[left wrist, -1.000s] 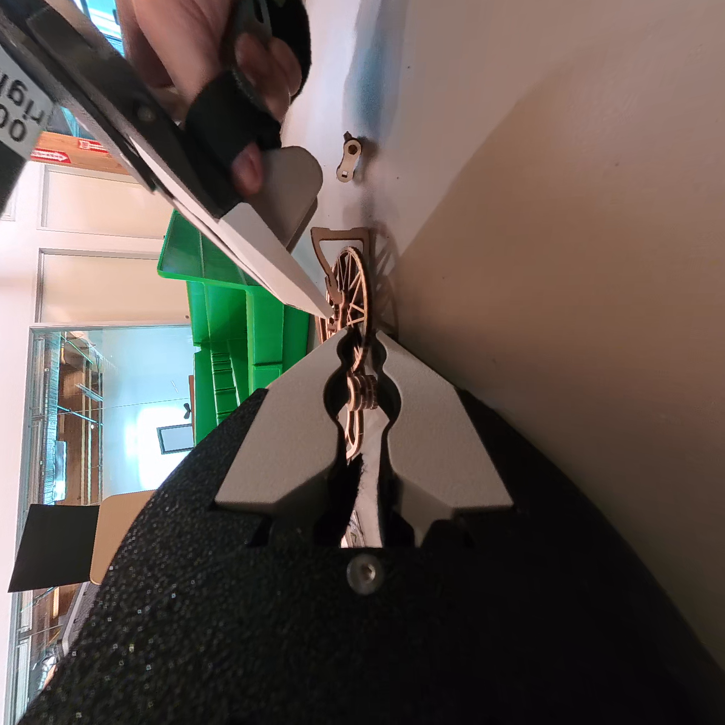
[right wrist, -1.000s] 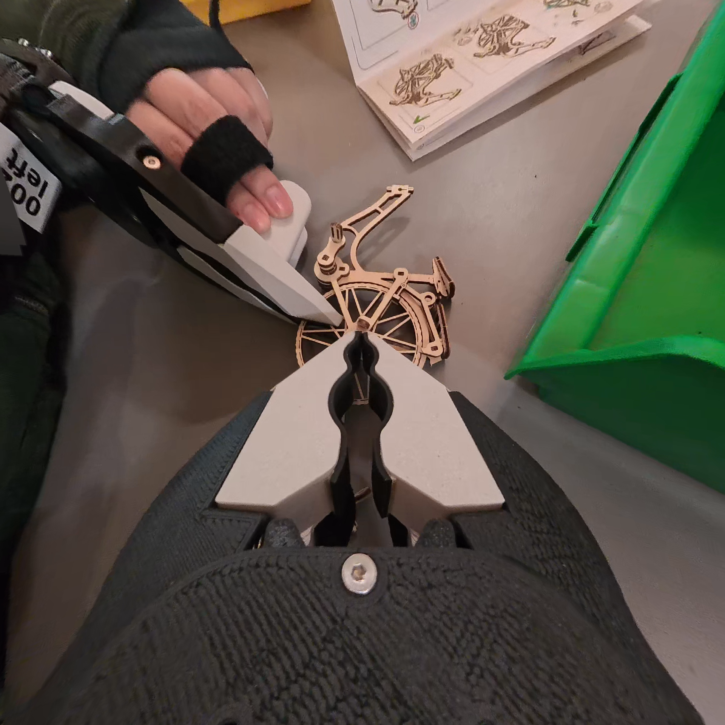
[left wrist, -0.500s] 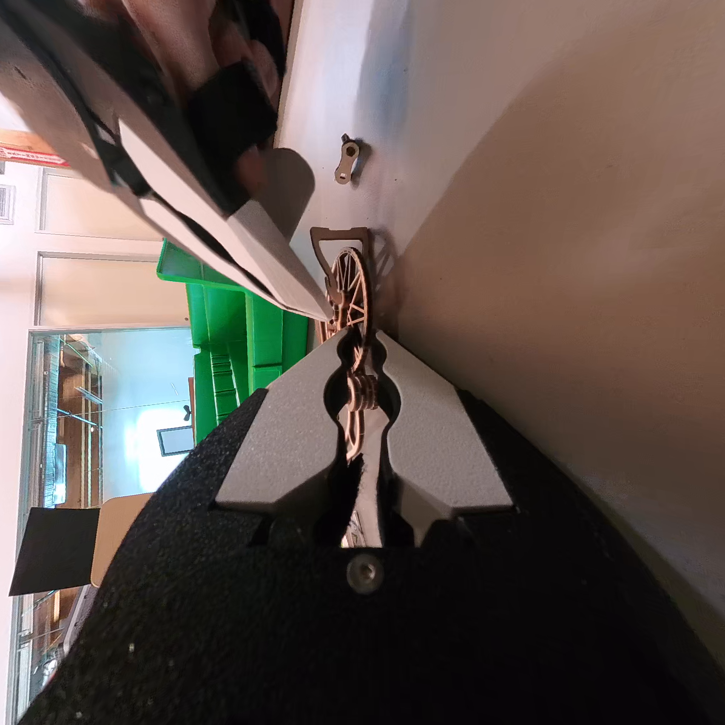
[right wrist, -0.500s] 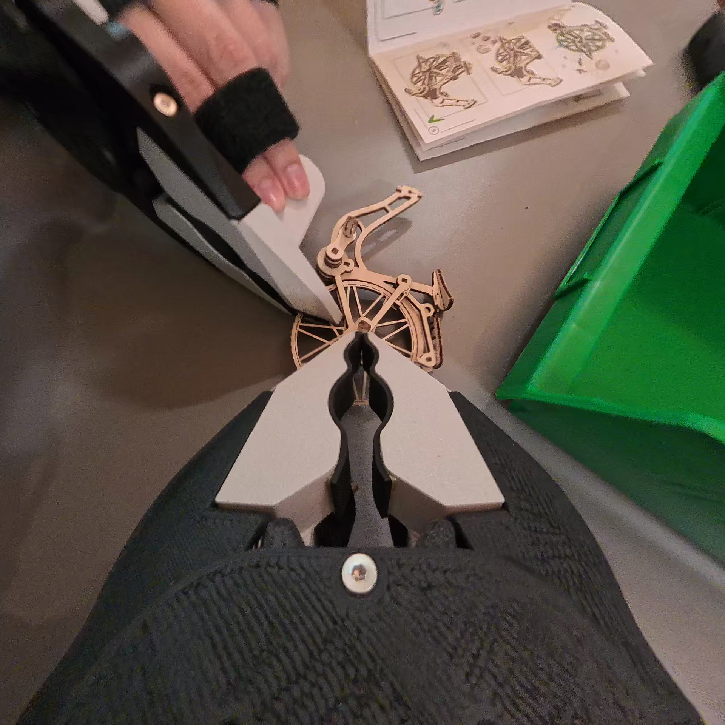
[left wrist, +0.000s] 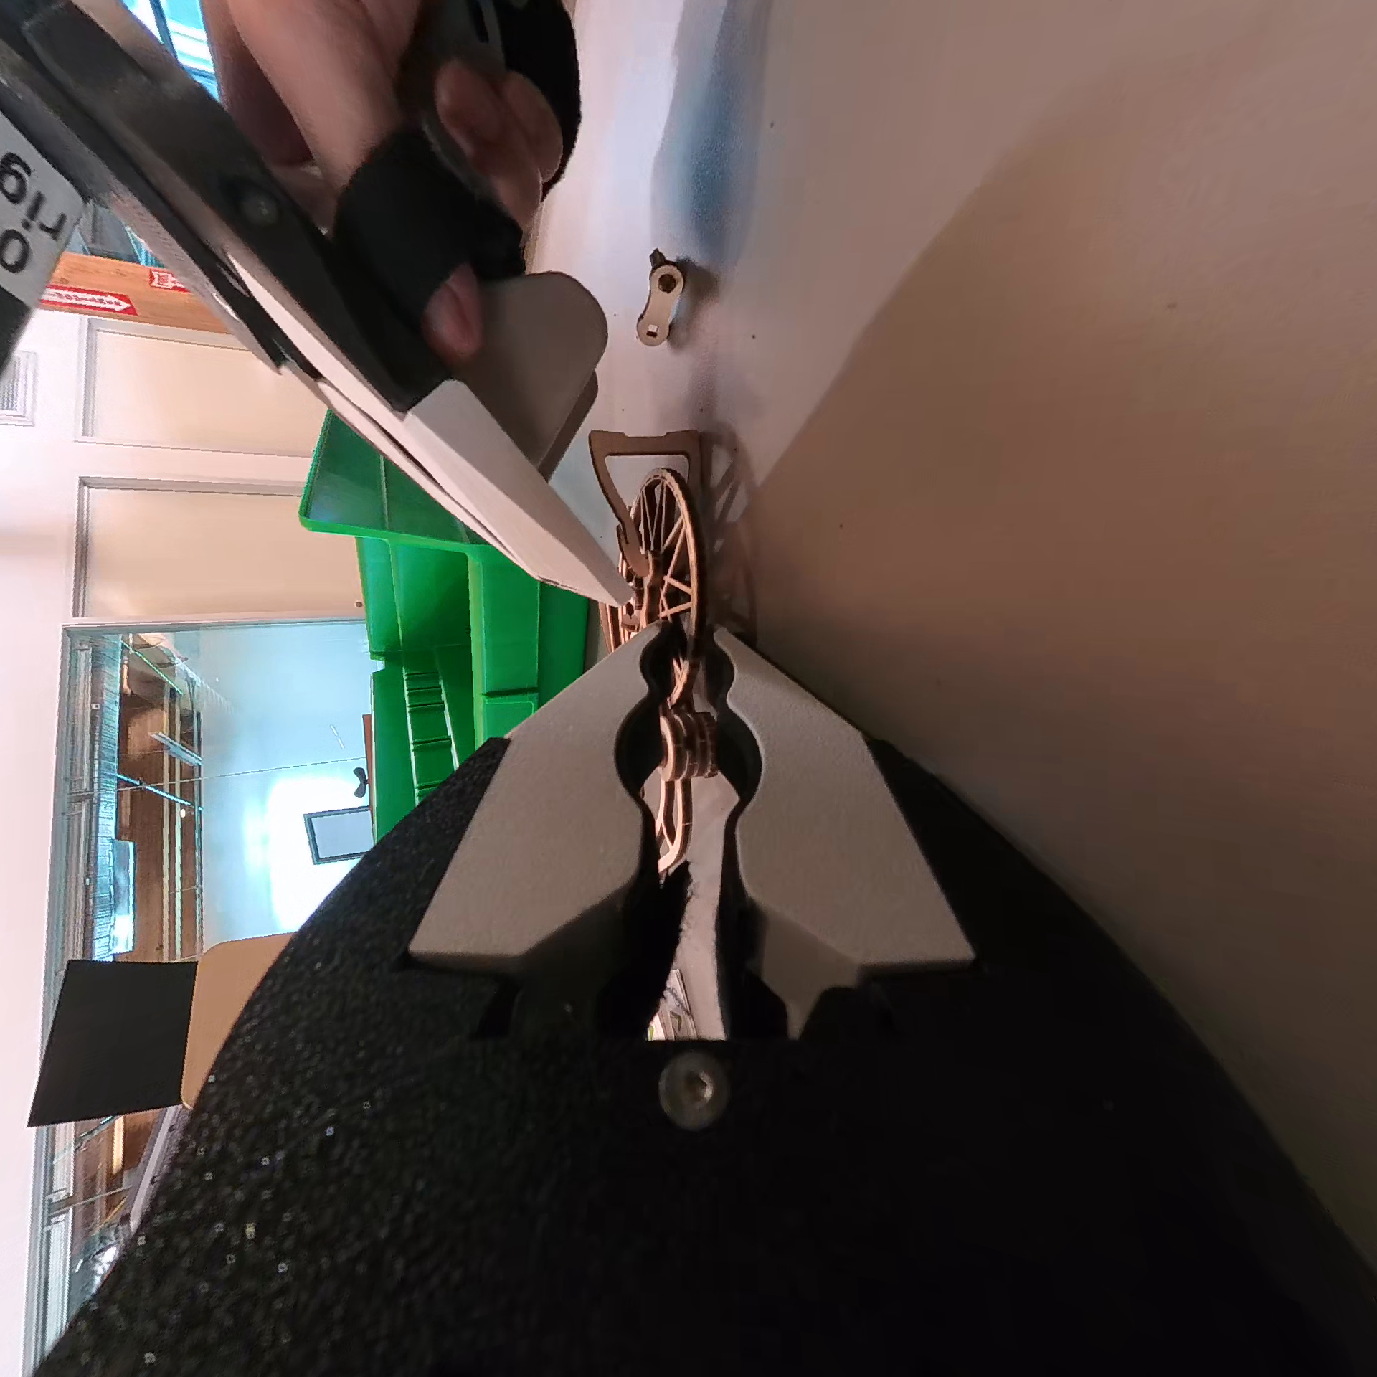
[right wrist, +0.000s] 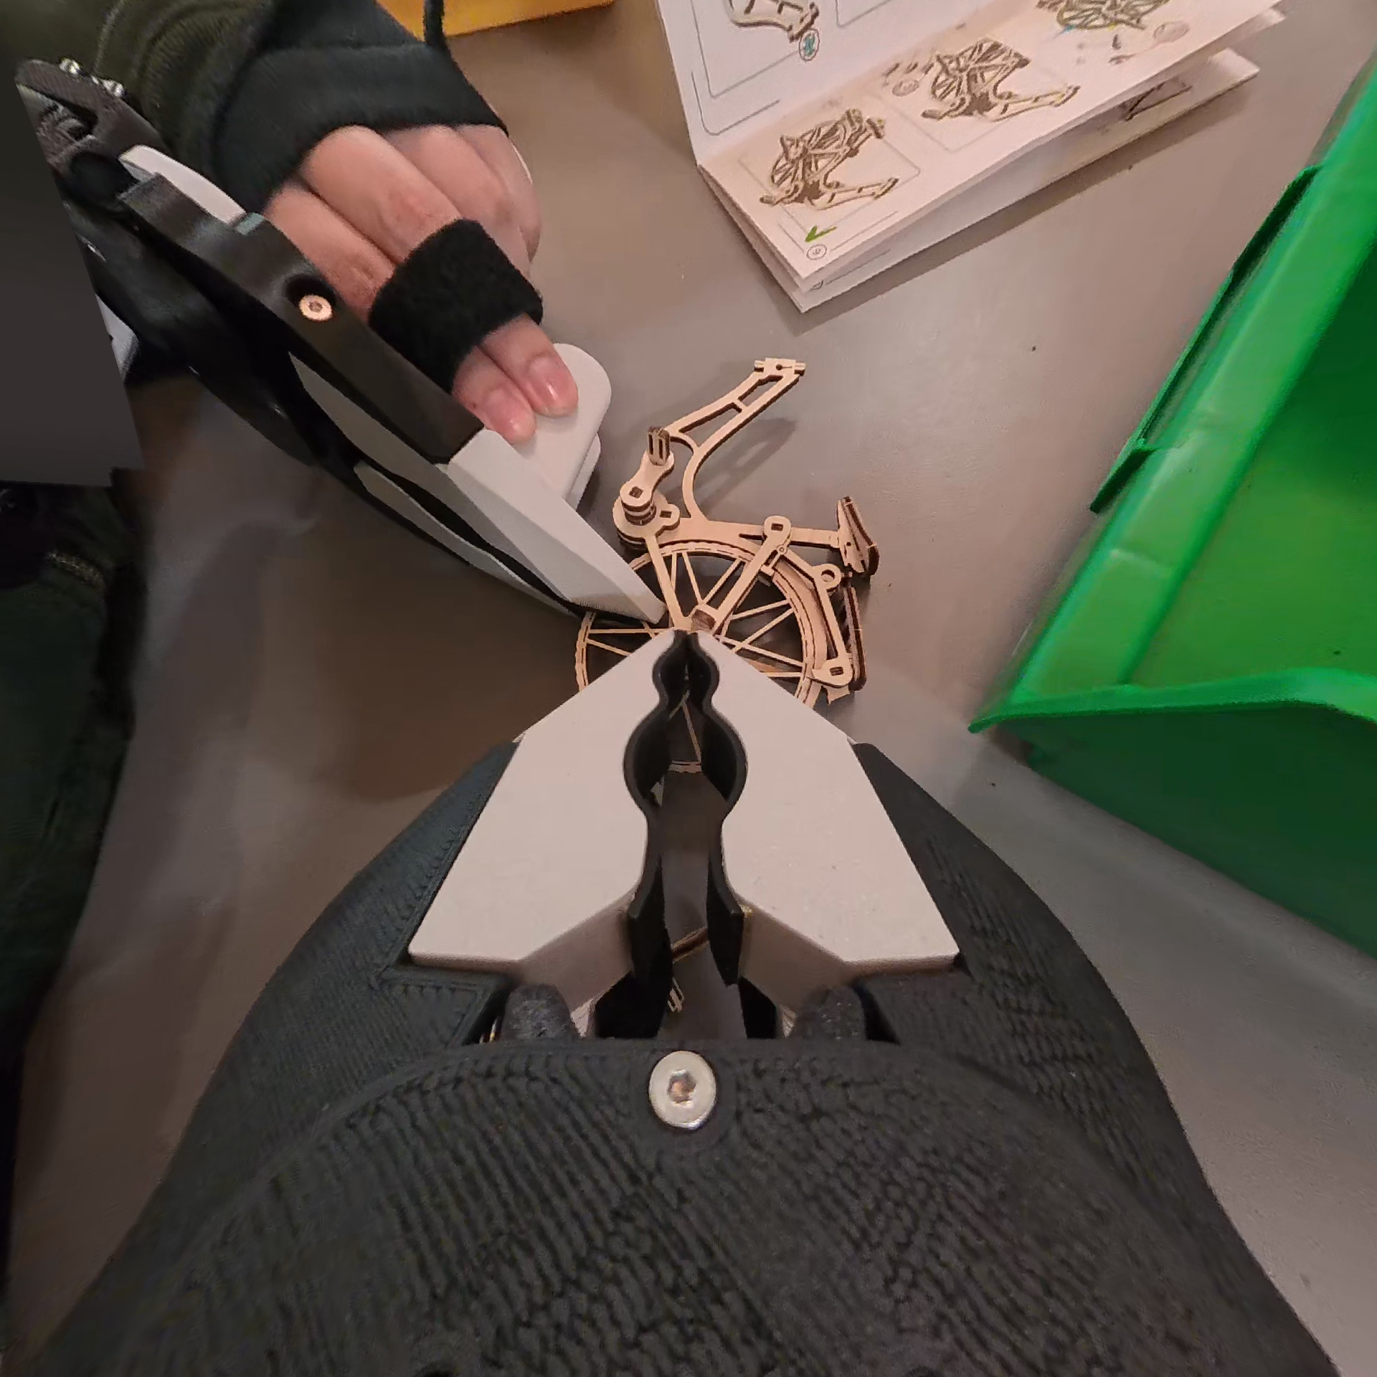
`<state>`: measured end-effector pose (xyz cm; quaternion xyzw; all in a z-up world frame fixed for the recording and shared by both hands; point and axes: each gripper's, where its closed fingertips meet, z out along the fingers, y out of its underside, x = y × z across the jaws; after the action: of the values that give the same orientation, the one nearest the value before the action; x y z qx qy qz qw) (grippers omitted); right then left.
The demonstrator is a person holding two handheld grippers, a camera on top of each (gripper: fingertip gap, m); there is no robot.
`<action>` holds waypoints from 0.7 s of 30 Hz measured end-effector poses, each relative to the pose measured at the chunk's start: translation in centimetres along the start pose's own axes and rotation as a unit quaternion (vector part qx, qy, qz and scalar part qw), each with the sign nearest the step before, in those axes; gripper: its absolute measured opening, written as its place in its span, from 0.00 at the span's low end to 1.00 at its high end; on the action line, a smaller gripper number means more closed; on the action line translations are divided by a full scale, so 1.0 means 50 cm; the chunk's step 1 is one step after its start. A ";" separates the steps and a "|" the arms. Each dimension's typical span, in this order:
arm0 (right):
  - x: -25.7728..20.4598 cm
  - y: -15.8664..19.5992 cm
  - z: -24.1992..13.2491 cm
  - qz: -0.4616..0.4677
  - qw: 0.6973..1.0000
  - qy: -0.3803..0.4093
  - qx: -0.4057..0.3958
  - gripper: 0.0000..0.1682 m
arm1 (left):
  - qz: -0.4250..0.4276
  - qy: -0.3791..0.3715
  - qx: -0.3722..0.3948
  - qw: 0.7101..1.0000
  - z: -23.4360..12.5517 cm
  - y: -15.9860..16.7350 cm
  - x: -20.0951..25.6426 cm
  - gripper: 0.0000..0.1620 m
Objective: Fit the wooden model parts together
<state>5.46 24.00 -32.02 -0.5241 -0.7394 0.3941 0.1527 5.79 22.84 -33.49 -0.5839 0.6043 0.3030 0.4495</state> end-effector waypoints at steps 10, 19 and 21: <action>0.003 0.000 0.009 -0.062 0.995 0.053 -0.063 0.00 | 0.013 0.001 -0.006 1.000 0.001 -0.001 -0.001 0.03; 0.002 -0.040 -0.003 -0.082 0.995 0.061 -0.016 0.00 | 0.010 -0.003 -0.009 1.000 0.001 0.002 -0.002 0.03; 0.008 -0.044 -0.016 -0.069 0.996 0.057 -0.004 0.00 | 0.010 -0.003 -0.008 1.000 -0.001 0.002 -0.001 0.03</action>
<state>4.35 24.36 -29.95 -0.4941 -0.7653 0.3496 0.2191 5.67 22.82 -33.43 -0.5807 0.6062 0.3144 0.4433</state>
